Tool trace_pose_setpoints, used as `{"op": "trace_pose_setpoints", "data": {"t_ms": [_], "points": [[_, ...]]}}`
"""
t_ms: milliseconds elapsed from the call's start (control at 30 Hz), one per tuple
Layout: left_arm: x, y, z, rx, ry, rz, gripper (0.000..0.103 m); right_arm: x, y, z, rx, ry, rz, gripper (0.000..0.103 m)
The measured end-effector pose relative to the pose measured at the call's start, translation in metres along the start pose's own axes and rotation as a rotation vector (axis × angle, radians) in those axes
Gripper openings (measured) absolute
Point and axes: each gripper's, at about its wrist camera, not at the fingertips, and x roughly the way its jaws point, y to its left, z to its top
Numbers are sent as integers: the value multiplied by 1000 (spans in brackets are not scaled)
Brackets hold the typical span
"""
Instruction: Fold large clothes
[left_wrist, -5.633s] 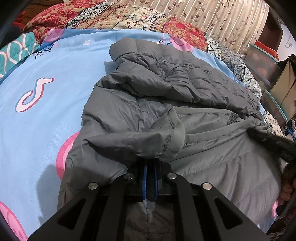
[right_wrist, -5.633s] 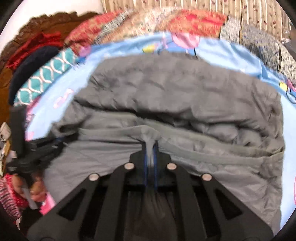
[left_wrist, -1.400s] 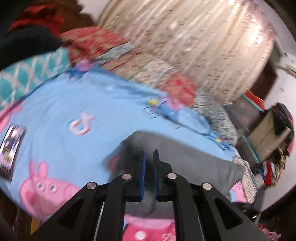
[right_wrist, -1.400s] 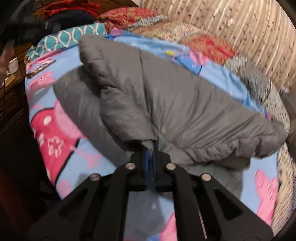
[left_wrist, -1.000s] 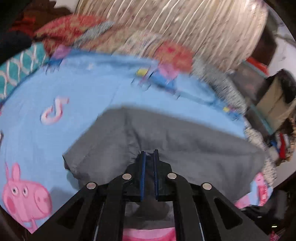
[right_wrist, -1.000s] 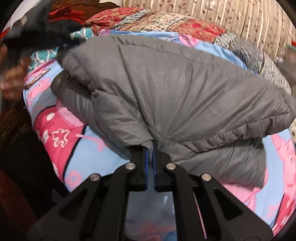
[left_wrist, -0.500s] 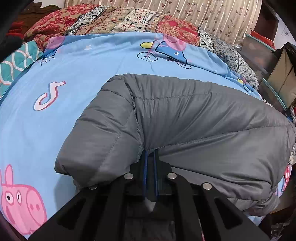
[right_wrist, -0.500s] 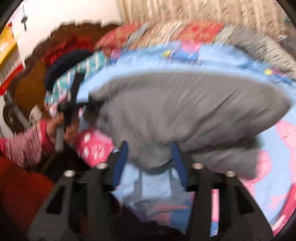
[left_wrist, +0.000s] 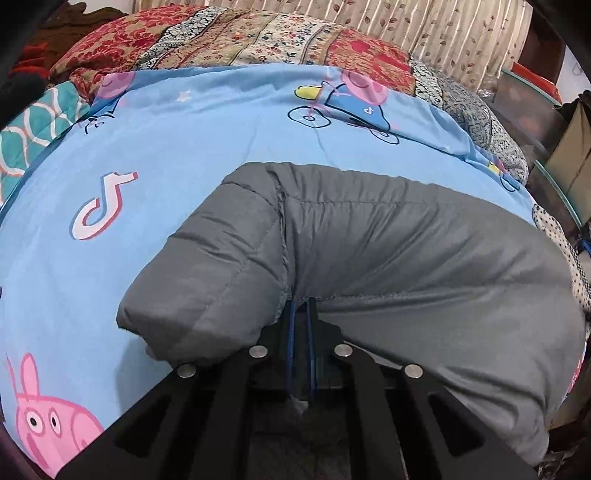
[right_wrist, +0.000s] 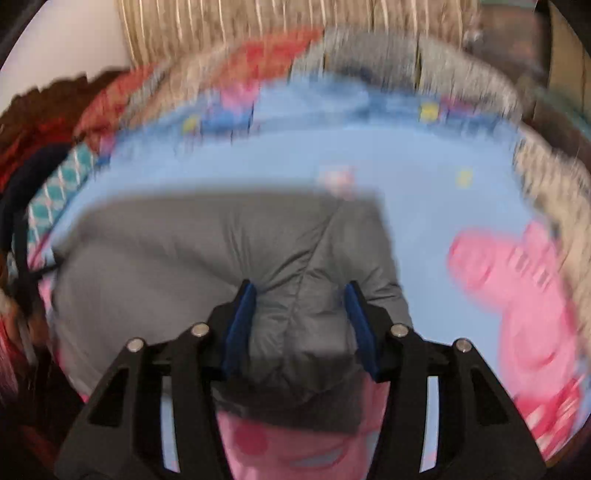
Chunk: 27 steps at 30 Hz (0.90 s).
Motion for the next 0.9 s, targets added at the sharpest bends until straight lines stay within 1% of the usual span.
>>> {"op": "trace_pose_setpoints", "data": {"t_ms": [33,67,133,167,233,300,367,400,533,567,633,667,700,767,833,900], "points": [[1,0,-1,5,-5,-4,20,5,-2,-13,21,-13,4,49],[2,-1,-4,15,-11,-3,20,10,-9,-21,80,-29,28,49],[2,-6,-10,44,-23,21,20,17,-23,-30,181,-50,62,47],[2,-10,-13,53,-24,31,20,19,-26,-31,200,-54,62,47],[-3,-20,-19,84,-26,66,20,23,-25,-28,202,-49,38,47],[-10,-25,-22,99,-20,87,20,22,-21,-22,173,-38,11,47],[-22,-23,-21,82,-8,82,20,15,-18,-20,154,-34,-6,47],[-33,-22,-20,65,-13,70,20,7,-17,-19,149,-43,-14,47],[-87,-22,-20,45,-136,6,20,-37,-11,-17,140,-154,-32,48],[-102,-25,-18,51,-175,-20,20,-52,-6,-17,139,-192,-30,48],[-116,-35,-14,74,-215,-51,20,-71,6,-13,125,-240,-1,48],[-120,-44,-13,97,-226,-72,20,-71,6,-13,125,-240,-1,48],[-121,-54,-12,121,-231,-98,20,-78,15,-11,103,-259,12,48],[-114,-75,-14,174,-223,-120,20,-82,35,-5,58,-277,40,48],[-101,-90,-18,206,-192,-131,20,-79,52,-1,35,-273,89,48],[-80,-105,-27,220,-132,-147,20,-64,71,-1,-10,-241,116,48]]}}
